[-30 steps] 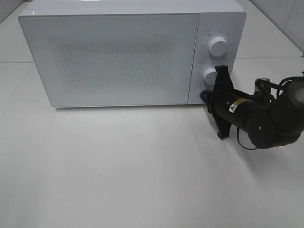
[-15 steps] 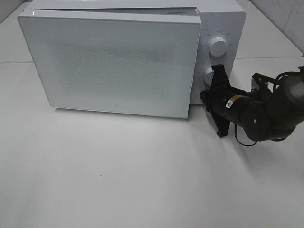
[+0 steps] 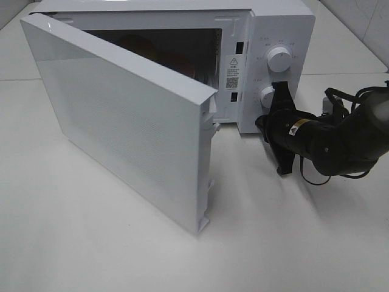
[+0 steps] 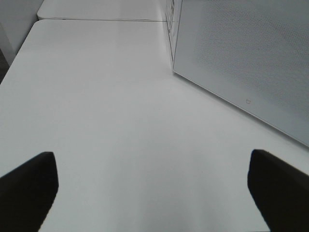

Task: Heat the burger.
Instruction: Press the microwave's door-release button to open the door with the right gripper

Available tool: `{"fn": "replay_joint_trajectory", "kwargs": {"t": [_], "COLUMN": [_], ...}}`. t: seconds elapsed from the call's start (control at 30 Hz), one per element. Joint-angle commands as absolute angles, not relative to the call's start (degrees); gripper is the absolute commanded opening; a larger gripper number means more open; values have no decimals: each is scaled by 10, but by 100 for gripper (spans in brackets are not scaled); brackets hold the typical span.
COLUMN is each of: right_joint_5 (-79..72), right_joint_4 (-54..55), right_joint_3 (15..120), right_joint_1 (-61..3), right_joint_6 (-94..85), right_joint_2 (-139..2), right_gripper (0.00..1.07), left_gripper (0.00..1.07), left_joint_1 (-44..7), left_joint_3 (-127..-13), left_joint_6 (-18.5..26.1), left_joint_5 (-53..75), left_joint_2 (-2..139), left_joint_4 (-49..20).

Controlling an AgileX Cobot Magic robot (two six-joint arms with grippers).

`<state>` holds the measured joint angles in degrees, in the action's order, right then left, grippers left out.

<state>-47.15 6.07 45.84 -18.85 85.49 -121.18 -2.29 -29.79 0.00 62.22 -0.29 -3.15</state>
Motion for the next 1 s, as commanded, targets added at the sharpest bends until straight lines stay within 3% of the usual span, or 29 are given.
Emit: {"fn": "replay_joint_trajectory", "kwargs": {"t": [0.03,1.0], "right_joint_5": [-554,-499], "right_joint_4": [85,167], "right_joint_3": [484,437], "right_joint_1": [-180,-234], "right_joint_6": [856,818], "right_joint_2": [-1188,-1186], "right_gripper": [0,0], "left_gripper": [101,100], "left_joint_1": [-26,-26], "left_joint_3": [-296,-296], "left_joint_6": [0,0], "left_joint_5": [614,614], "left_joint_2": [-6,-6], "left_joint_4": [-33,-33]}}
